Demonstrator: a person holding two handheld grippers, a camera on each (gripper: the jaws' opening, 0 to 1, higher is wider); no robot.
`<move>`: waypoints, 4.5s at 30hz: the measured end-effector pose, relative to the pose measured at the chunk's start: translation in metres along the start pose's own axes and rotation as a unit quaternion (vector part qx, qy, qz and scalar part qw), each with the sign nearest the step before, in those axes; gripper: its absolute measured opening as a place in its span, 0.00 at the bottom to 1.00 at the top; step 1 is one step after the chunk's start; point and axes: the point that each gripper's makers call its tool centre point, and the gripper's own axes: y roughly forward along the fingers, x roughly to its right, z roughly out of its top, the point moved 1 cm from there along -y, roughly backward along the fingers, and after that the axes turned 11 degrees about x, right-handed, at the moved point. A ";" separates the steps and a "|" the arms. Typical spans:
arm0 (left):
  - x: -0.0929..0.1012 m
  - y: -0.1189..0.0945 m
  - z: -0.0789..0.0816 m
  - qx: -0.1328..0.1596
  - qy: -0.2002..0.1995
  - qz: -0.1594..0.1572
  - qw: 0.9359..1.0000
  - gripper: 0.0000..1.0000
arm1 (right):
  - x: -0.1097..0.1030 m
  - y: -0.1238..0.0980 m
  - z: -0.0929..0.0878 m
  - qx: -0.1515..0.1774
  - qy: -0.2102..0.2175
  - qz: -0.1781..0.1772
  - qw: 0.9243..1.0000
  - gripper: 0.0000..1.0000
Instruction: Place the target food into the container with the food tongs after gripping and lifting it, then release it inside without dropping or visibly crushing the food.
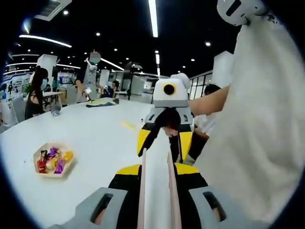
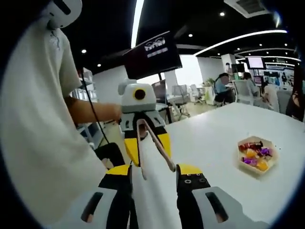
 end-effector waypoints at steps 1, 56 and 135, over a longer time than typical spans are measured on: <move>0.000 0.000 0.000 -0.001 0.001 -0.002 1.000 0.23 | 0.001 0.000 -0.001 -0.003 -0.003 0.001 1.000 0.34; -0.005 -0.008 -0.054 -0.090 -0.025 0.011 0.996 0.19 | 0.009 -0.017 -0.032 -0.030 -0.012 -0.008 0.999 0.18; -0.040 0.008 -0.158 -0.245 0.017 0.066 0.967 0.18 | 0.048 -0.043 -0.135 -0.125 0.013 -0.047 0.991 0.24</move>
